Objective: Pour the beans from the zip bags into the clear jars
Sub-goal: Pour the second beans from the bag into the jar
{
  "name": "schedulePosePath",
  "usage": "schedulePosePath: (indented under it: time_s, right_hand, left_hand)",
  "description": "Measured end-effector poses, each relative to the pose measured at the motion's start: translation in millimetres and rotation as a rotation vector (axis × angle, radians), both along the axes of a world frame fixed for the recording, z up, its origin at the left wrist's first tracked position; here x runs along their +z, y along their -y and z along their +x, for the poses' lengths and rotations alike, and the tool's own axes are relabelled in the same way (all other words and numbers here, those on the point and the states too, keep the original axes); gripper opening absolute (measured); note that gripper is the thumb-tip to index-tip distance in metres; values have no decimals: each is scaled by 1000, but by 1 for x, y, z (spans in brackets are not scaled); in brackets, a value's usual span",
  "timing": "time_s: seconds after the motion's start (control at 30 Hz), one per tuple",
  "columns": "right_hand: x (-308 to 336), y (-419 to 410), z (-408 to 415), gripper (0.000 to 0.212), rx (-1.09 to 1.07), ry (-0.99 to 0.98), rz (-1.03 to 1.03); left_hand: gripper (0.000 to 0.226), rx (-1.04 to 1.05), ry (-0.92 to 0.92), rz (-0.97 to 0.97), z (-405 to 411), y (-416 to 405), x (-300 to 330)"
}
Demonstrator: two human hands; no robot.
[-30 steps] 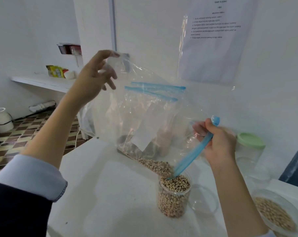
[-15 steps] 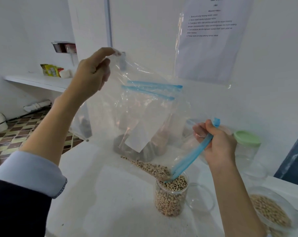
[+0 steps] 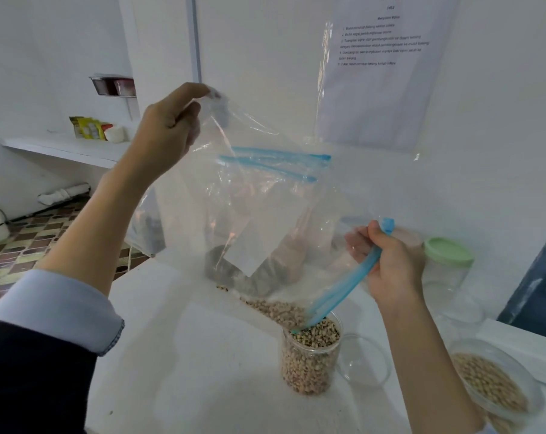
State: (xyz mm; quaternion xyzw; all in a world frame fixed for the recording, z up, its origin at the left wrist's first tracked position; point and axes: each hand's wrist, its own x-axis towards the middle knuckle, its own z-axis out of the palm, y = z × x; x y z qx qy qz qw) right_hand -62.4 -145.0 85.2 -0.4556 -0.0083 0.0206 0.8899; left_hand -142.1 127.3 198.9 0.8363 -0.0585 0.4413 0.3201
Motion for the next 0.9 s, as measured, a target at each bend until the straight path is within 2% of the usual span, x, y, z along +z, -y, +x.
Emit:
schedulePosePath:
  time_s: [0.2, 0.53, 0.8, 0.9]
  right_hand:
    - [-1, 2, 2, 20, -11, 12, 3]
    - [-7, 10, 11, 15, -43, 45, -20]
    - [-15, 11, 14, 20, -22, 51, 16]
    - [-16, 13, 18, 19, -37, 28, 28]
  left_hand:
    - [36, -21, -2, -37, 4, 1, 1]
    - [41, -34, -38, 33, 2, 7, 9]
    - [43, -86, -105, 9, -4, 12, 11]
    - [52, -156, -218, -2, -6, 6, 12]
